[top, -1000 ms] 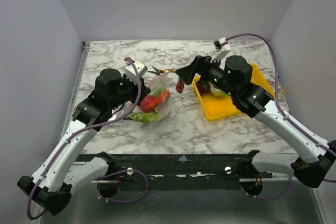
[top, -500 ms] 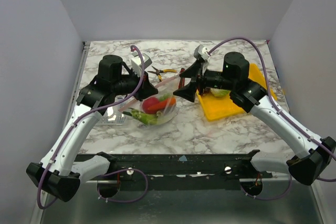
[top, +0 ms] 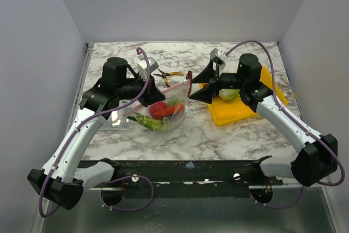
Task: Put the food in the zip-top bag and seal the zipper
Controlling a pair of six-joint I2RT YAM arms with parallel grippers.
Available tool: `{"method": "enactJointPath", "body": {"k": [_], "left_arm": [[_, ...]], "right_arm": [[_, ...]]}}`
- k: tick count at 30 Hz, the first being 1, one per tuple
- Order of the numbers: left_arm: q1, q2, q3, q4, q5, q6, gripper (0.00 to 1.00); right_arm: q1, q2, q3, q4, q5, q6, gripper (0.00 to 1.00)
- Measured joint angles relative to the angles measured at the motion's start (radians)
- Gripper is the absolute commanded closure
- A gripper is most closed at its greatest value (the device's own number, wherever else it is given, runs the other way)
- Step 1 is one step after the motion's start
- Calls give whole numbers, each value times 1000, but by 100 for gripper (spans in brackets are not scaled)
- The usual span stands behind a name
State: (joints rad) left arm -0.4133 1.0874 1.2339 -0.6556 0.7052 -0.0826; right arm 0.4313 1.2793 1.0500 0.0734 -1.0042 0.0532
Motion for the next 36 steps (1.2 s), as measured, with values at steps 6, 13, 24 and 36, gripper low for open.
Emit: {"method": "enactJointPath", "body": {"k": [6, 13, 24, 36], "left_arm": [[0, 0, 0, -7, 15, 4, 100], [1, 2, 0, -13, 25, 4, 100], [1, 21, 4, -18, 34, -1, 100], [-27, 57, 92, -11, 29, -67, 50]], "right_arm": [[1, 69, -1, 148, -126, 78, 31], [1, 129, 0, 308, -227, 176, 53], [2, 158, -13, 533, -268, 341, 100], [2, 176, -35, 595, -237, 403, 100]]}}
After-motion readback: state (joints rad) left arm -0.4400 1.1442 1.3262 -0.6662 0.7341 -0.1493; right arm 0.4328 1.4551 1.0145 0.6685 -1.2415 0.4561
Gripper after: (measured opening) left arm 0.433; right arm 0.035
